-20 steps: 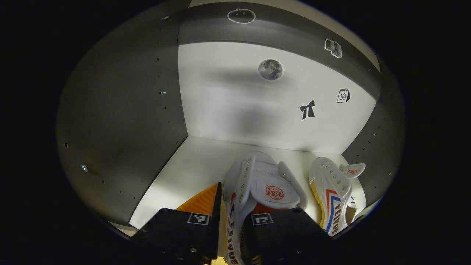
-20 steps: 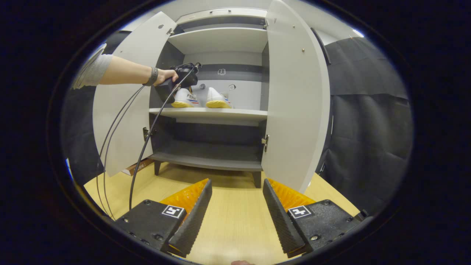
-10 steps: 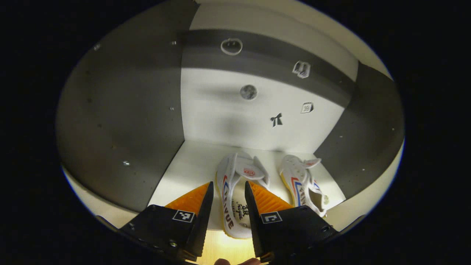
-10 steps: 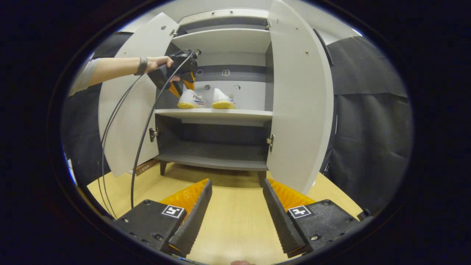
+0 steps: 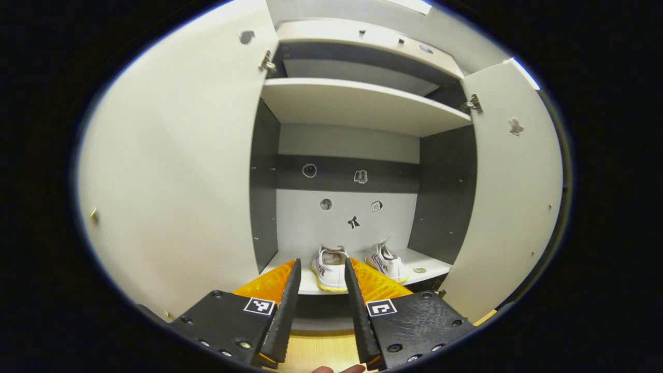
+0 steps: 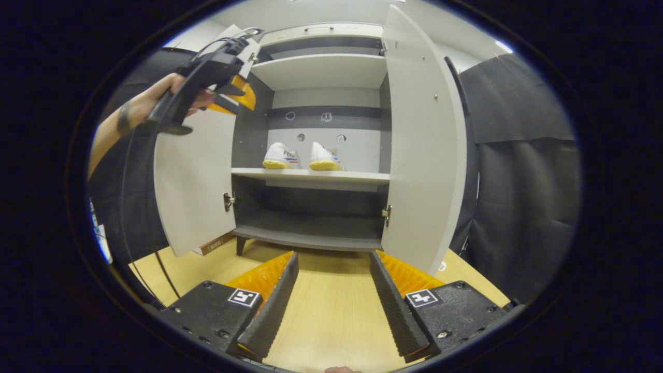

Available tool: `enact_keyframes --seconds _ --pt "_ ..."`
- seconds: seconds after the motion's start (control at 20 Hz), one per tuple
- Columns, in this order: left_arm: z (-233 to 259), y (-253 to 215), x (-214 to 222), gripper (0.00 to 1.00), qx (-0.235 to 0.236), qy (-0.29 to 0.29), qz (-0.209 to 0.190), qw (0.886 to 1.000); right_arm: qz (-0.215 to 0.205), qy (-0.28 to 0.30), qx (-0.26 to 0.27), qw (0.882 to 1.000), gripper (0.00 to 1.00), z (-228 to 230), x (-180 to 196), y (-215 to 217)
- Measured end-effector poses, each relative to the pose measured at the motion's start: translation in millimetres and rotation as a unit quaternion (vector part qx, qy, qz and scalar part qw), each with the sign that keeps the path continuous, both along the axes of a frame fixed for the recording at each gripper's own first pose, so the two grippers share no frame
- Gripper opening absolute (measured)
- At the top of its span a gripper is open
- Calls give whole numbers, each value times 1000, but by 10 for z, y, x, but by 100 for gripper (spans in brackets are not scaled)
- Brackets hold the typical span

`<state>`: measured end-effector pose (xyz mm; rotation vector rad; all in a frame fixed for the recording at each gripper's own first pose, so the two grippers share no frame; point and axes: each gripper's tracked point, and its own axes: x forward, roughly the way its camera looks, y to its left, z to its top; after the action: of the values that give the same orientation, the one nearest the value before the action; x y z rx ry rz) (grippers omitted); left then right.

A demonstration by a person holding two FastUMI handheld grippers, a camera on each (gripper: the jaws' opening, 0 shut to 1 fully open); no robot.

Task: Grab one shoe with the right hand and put it into the shoe cabinet, grab the other shoe with the left hand and put it into the shoe cabinet; then close the right door with the right hand and the left door with the left hand.

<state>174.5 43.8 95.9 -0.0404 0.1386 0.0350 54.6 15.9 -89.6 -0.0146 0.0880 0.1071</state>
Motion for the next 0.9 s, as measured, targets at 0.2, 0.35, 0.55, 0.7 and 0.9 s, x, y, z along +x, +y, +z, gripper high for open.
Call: enact_keyframes --seconds 0.2,0.35,0.55,0.7,0.9 --pt "-449 -96 -746 57 -21 -28 26 999 0 2 0 1000 87 11 -158 -19" --pt "-762 -114 -1203 57 15 -65 47 997 2 3 4 1000 87 -1 -271 14" --pt "-1192 -309 -1775 57 36 -64 41 996 6 8 1 1000 88 -40 -392 70" --pt "-1406 -480 -2042 62 24 -48 28 998 7 7 8 1000 89 -30 -453 86" --pt "-1466 -515 -2178 84 43 -44 23 998 6 5 12 1000 93 74 -485 80"
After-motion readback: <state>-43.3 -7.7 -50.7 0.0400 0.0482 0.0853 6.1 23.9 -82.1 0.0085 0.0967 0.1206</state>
